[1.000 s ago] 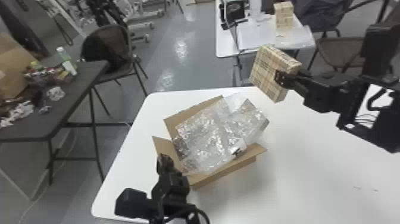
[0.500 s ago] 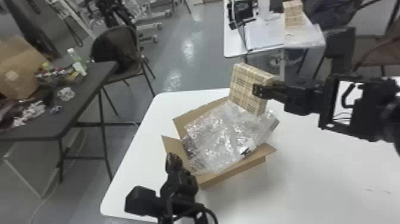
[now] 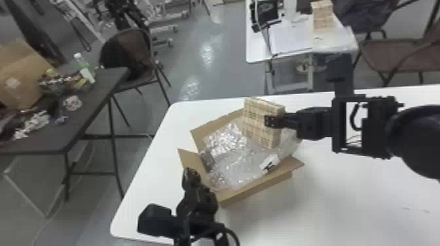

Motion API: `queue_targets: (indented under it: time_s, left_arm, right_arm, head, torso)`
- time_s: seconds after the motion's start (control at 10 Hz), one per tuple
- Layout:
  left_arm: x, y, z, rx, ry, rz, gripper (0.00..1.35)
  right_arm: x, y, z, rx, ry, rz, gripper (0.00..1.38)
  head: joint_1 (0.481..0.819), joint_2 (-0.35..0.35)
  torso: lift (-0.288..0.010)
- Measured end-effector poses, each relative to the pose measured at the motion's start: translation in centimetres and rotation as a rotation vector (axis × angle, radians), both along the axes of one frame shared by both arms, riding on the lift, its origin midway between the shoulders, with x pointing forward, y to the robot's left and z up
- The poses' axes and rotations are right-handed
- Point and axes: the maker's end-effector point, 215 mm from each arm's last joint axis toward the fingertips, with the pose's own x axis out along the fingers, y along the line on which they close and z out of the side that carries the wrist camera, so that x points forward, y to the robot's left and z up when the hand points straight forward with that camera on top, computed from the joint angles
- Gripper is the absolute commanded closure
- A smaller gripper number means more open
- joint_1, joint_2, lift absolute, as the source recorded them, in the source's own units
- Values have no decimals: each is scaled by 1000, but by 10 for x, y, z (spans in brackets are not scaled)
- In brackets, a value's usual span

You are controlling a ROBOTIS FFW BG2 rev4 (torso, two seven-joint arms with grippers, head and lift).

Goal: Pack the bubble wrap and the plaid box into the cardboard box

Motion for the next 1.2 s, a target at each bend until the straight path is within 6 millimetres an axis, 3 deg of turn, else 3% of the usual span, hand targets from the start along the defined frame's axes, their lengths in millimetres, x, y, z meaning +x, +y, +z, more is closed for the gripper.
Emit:
queue_targets:
  time_s: [0.1, 0.3, 0.4, 0.7, 0.9, 1.0, 1.2]
  left_arm:
    - [0, 0, 0, 0, 0, 0, 1207]
    - [0, 0, 0, -1, -2, 0, 1207]
    - [-1, 1, 0, -3, -3, 4, 1207]
    - [-2, 2, 0, -3, -5, 6, 1207]
    - [-2, 3, 1, -2, -8, 6, 1207]
    - [-1, 3, 1, -3, -9, 6, 1207]
    - [-1, 4, 2, -6, -11, 9, 1207]
  right_arm:
    - [1, 5, -12, -28, 14, 6, 944]
    - [1, 15, -31, -38, 44, 22, 125]
    - [4, 14, -29, -26, 33, 16, 48]
    - [35, -16, 10, 5, -97, -83, 191]
    - [54, -54, 32, 46, -168, -197, 193]
    - [62, -82, 41, 61, -215, -272, 193]
    - [75, -167, 53, 22, -366, -521, 193]
  head:
    - [695, 350]
    - [695, 350]
    - [695, 350]
    - [695, 350]
    - [695, 350]
    - [695, 350]
    - [695, 268]
  torso:
    - [-102]
    - [-102]
    - [-102]
    - [-102]
    - [-102]
    - [-102]
    - [-102]
